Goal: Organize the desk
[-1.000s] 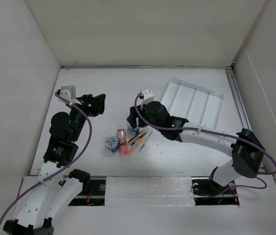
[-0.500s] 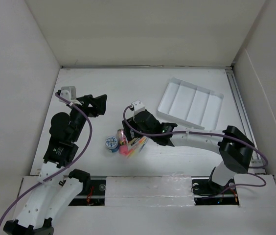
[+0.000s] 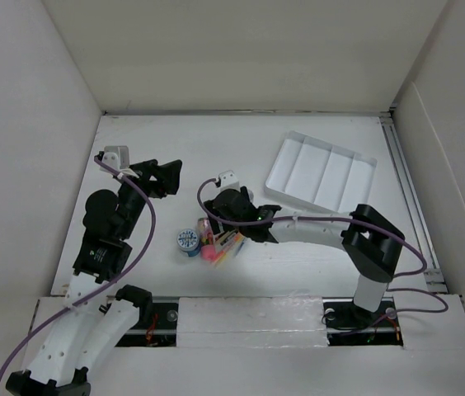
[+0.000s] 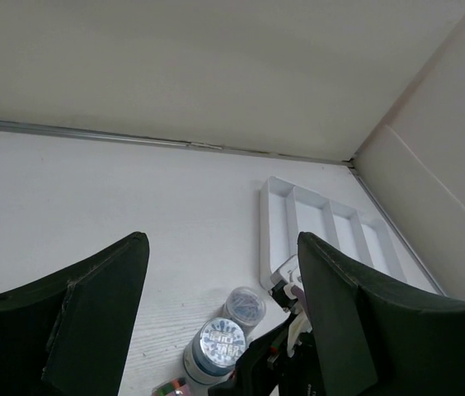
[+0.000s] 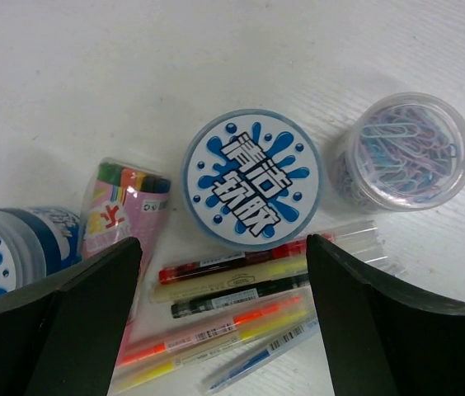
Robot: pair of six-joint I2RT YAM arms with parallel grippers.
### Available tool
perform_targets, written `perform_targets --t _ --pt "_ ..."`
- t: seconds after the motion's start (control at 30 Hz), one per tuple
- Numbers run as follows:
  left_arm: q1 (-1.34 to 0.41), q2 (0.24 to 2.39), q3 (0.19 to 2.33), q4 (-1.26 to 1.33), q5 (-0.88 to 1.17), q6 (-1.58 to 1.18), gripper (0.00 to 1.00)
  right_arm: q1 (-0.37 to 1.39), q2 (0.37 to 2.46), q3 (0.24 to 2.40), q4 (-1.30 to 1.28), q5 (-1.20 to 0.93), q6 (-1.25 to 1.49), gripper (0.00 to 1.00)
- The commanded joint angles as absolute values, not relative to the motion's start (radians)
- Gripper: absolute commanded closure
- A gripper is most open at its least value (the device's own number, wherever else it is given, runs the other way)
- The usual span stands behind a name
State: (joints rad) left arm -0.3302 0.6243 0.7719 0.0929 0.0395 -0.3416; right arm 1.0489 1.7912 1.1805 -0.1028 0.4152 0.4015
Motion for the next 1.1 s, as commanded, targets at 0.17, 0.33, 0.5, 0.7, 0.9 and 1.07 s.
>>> perform_targets --t 0.17,0.33,0.5,0.7,0.9,1.07 --pt "-0.331 0.611 0.764 0.160 0.077 -0.339 0.31 1.058 1.874 1.293 -0.094 0.528 0.445 0.11" --pt "-0.331 0.624 0.765 0.153 0.074 -0.339 0.31 1.058 1.954 1.361 -0.049 0.558 0.425 0.14" --pt "-0.331 0.637 0.769 0.149 0.072 -0.339 0.31 1.058 1.981 1.381 -0.035 0.609 0.431 0.27" --pt "-0.331 0.646 0.772 0.156 0.089 -0.341 0.31 1.058 1.928 1.382 0.044 0.612 0.417 0.41" --pt "-0.331 0.646 0.767 0.163 0.095 -0.344 0.31 1.037 1.861 1.382 0.077 0.626 0.382 0.44" --pt "-0.331 0.646 0.765 0.169 0.109 -0.345 0.31 0.922 1.738 1.345 0.110 0.586 0.371 0.44"
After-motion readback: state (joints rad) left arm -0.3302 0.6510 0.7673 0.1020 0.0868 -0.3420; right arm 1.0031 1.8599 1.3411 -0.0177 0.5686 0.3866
